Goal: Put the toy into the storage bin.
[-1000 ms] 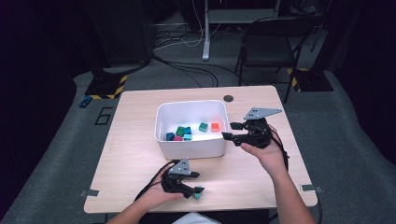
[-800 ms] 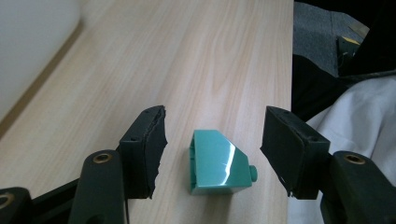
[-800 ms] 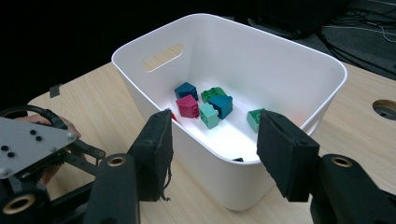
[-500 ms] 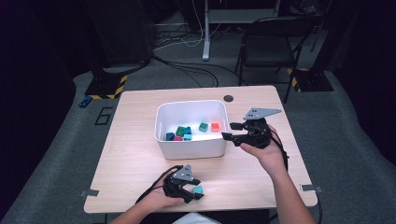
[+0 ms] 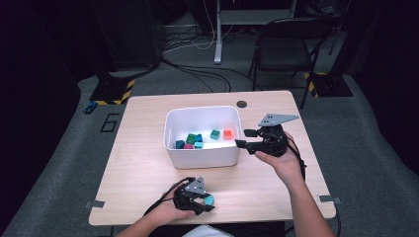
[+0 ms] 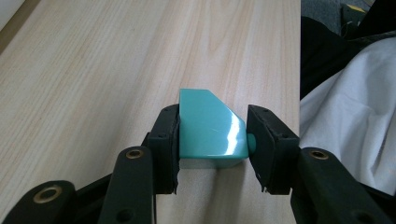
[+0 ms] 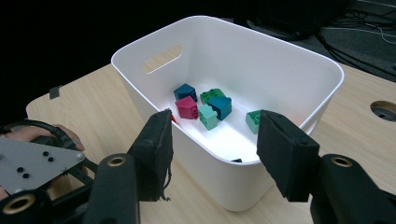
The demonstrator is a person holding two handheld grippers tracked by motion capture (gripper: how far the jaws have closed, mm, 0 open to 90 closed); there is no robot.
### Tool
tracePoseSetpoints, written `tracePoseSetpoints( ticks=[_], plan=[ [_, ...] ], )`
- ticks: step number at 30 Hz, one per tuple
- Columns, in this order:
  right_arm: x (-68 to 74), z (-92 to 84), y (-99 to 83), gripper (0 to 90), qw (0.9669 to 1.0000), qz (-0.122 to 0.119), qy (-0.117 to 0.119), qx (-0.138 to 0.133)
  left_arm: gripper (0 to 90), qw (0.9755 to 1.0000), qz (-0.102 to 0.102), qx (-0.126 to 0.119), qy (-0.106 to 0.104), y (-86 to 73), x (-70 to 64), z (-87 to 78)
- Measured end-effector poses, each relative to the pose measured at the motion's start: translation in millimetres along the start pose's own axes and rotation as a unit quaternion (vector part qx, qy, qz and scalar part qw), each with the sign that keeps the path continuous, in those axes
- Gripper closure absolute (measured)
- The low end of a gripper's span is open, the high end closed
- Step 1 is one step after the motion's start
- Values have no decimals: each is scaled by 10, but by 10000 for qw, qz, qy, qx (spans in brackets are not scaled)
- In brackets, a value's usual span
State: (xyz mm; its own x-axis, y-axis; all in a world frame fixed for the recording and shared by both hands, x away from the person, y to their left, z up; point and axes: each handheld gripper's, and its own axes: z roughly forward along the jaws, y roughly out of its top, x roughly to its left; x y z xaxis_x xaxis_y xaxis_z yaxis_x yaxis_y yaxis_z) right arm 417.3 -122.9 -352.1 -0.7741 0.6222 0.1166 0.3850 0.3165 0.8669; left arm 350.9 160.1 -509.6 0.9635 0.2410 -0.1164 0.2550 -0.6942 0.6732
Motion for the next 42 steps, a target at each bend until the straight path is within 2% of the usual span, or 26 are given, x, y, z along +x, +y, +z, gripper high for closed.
tracePoseSetpoints(
  ticks=[8, 15, 27, 42],
  plan=[
    [4, 6, 0, 451, 10000, -17, 8, 14, 566, 10000, -52, -7, 32, -1, 36, -15],
    [-2, -3, 1, 450, 10000, -6, -3, 0, 566, 9998, -122, -140, 31, 15, 70, -58],
    [-5, -2, 0, 450, 10000, -2, -9, 5, 567, 9989, -214, -329, 255, 139, 183, -284],
    [-19, -8, -4, 450, 10000, 12, -9, -5, 567, 9980, -334, -427, 340, 403, 292, -577]
  ],
)
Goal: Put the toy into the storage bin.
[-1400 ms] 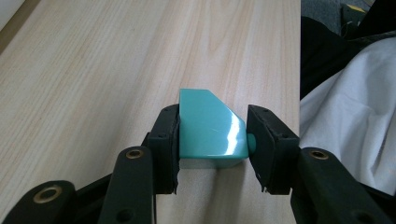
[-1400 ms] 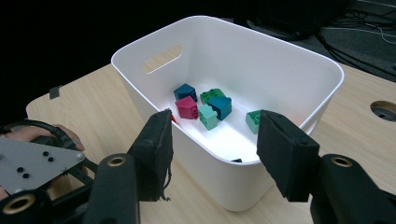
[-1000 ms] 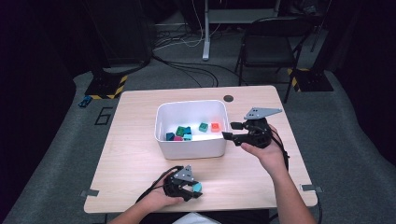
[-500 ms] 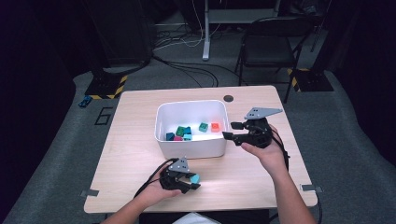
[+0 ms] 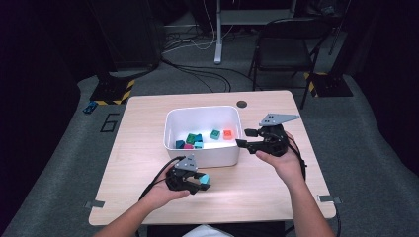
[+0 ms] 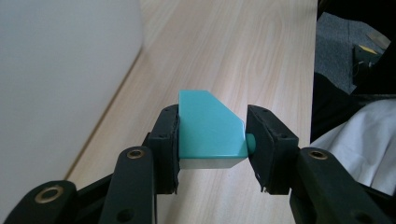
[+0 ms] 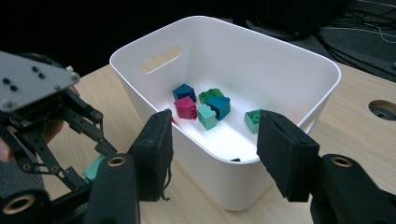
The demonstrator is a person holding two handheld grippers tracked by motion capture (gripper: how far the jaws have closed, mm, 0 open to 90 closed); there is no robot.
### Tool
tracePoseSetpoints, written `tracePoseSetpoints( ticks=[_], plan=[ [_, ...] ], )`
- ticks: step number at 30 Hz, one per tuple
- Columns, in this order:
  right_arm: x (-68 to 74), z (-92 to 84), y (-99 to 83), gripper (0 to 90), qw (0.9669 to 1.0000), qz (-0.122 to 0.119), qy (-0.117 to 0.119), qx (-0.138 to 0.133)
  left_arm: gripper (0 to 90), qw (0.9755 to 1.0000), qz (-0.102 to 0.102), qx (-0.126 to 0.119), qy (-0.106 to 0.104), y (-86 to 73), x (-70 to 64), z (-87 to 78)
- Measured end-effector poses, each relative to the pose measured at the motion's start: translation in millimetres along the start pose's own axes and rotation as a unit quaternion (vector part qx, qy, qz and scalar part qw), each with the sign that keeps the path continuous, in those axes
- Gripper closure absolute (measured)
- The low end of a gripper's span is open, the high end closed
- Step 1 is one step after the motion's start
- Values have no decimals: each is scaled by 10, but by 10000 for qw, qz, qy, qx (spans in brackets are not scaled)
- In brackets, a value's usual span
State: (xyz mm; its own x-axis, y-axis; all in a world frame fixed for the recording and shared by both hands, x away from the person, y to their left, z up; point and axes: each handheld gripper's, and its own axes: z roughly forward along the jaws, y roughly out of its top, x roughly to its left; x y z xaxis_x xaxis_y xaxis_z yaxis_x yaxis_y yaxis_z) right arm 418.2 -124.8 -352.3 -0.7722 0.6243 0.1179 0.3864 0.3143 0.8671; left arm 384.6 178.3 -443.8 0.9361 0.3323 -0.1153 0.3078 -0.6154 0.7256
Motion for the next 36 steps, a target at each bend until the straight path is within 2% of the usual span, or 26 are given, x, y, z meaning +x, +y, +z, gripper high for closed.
tracePoseSetpoints(
  ticks=[5, 15, 23, 31, 36],
  plan=[
    [-4, 1, -1, 450, 10000, 11, -1, 2, 567, 9999, 37, -86, 110, 165, 45, -121],
    [-11, -4, -3, 450, 10000, 17, -6, -5, 567, 9996, 24, -273, 98, 474, 119, -311],
    [-13, -16, 1, 451, 10000, 19, -13, -27, 567, 9991, 34, -393, 184, 670, 172, -440],
    [-17, -20, 2, 450, 10000, 13, -23, -34, 567, 9983, -17, -527, 257, 877, 309, -597],
    [-14, -22, 4, 450, 10000, 16, -19, -33, 567, 9977, -53, -582, 334, 985, 402, -641]
  ],
)
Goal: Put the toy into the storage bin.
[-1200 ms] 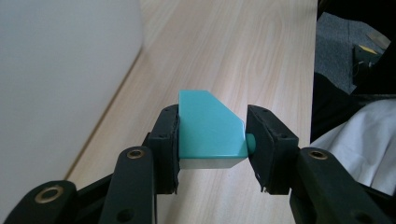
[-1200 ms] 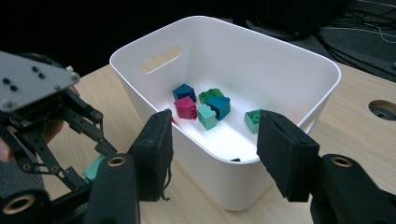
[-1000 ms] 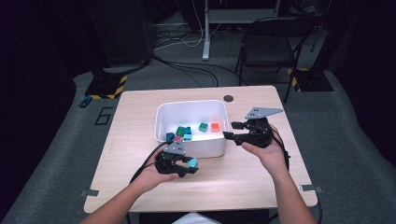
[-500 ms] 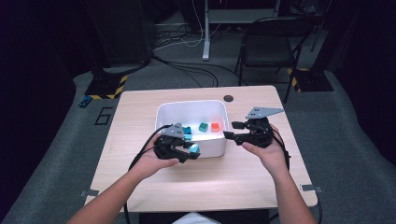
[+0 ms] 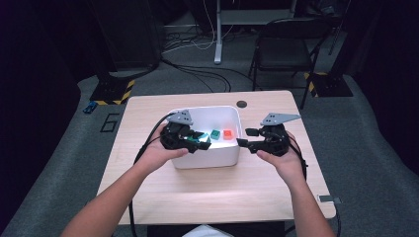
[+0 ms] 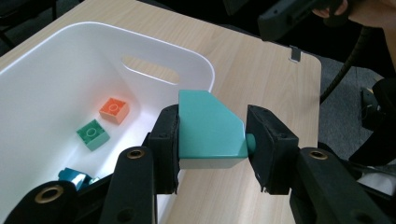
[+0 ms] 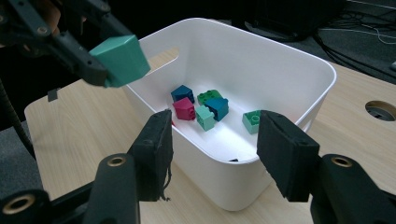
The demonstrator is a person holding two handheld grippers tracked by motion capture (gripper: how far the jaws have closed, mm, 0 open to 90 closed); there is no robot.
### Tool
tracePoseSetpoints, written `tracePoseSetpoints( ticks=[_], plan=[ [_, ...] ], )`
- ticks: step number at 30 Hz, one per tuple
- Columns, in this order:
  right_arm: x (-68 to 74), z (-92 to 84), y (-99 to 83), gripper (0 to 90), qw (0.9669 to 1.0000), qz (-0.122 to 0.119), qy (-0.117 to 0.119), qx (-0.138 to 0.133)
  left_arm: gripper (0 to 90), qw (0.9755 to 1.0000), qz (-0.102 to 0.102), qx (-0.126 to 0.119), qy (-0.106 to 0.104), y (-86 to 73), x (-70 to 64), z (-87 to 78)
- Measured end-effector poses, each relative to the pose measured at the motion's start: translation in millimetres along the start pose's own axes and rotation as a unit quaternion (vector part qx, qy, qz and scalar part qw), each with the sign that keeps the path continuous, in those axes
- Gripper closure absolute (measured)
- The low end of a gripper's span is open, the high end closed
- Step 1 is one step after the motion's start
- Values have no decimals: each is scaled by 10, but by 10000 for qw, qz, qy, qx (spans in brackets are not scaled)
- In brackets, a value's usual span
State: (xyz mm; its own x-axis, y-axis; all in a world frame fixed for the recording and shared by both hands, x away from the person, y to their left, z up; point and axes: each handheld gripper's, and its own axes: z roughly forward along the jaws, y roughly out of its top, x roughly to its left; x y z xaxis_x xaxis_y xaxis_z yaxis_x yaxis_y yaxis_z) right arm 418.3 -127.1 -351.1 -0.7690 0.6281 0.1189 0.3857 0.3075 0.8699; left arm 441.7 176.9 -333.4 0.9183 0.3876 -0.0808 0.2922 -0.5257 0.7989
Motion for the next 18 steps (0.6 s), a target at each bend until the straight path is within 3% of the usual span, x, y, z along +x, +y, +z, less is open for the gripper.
tracePoseSetpoints(
  ticks=[8, 18],
  plan=[
    [-14, -8, -2, 450, 10000, 3, -13, -12, 567, 9997, -83, -4, 241, 118, 210, 42],
    [-19, -14, 0, 450, 10000, 15, -16, -31, 567, 9987, -254, 28, 434, 149, 478, 195]
  ],
)
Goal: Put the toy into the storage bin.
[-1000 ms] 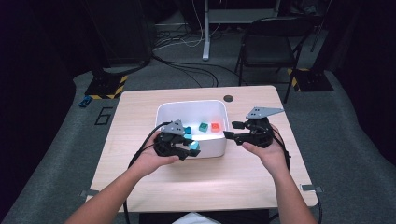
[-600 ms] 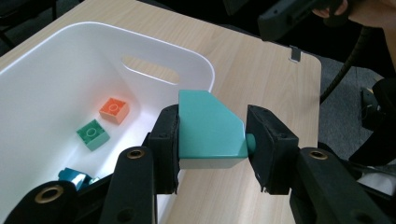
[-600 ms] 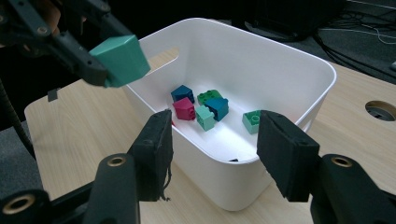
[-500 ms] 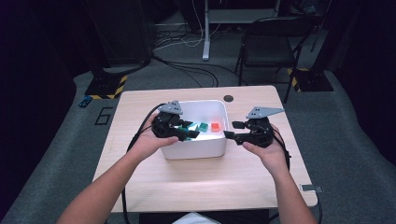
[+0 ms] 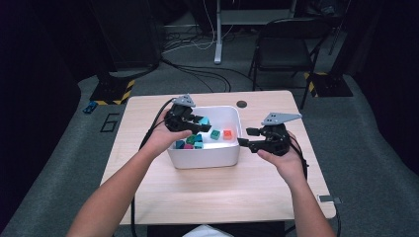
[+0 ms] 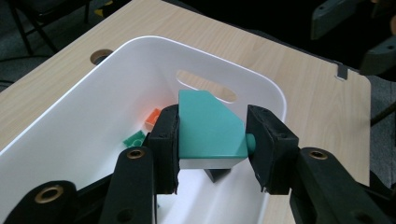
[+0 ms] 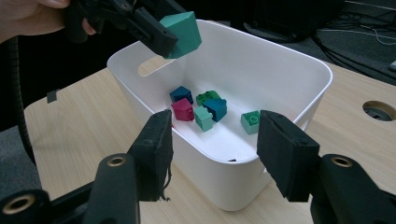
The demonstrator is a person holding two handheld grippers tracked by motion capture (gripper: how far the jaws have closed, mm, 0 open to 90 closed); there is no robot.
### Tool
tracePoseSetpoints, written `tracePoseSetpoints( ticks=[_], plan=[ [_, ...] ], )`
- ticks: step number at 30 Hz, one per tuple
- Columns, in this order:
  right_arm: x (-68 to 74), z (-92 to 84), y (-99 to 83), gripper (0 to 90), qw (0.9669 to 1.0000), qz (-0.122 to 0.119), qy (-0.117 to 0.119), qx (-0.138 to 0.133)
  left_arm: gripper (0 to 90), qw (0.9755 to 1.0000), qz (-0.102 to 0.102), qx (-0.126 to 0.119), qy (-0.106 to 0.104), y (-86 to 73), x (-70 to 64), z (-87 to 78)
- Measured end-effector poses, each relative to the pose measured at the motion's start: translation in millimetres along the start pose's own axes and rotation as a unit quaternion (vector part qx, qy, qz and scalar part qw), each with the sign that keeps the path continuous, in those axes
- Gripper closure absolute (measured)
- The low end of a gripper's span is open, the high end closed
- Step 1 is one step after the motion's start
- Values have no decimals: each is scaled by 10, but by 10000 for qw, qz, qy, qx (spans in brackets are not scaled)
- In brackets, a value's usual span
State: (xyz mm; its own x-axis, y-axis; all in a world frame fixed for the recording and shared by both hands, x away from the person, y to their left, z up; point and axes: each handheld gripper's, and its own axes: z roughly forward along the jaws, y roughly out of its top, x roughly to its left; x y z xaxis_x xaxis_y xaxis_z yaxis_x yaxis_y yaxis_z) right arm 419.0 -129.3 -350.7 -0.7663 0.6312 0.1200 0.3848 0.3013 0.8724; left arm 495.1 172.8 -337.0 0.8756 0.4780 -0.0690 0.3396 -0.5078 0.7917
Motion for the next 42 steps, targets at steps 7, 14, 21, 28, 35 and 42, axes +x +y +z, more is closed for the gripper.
tracePoseSetpoints(
  ticks=[7, 14, 21, 28, 35, 42],
  plan=[
    [-1, 0, 0, 450, 10000, 0, 3, -1, 567, 9999, -112, 76, 57, 46, 114, 157],
    [-11, -8, -1, 450, 10000, 0, 10, -3, 566, 9994, -186, 259, 138, 25, 231, 388],
    [-7, 1, -1, 450, 10000, -6, 10, 6, 566, 9984, -324, 394, 228, -18, 363, 562],
    [-10, 1, -3, 450, 10000, -5, 18, 6, 565, 9972, -386, 568, 289, -65, 424, 677],
    [-10, -5, -3, 450, 10000, -12, 21, -12, 522, 9968, -453, 575, 334, -92, 428, 686],
    [-17, -1, -6, 450, 10000, 10, 14, 9, 451, 9972, -465, 429, 394, -85, 426, 506]
  ],
)
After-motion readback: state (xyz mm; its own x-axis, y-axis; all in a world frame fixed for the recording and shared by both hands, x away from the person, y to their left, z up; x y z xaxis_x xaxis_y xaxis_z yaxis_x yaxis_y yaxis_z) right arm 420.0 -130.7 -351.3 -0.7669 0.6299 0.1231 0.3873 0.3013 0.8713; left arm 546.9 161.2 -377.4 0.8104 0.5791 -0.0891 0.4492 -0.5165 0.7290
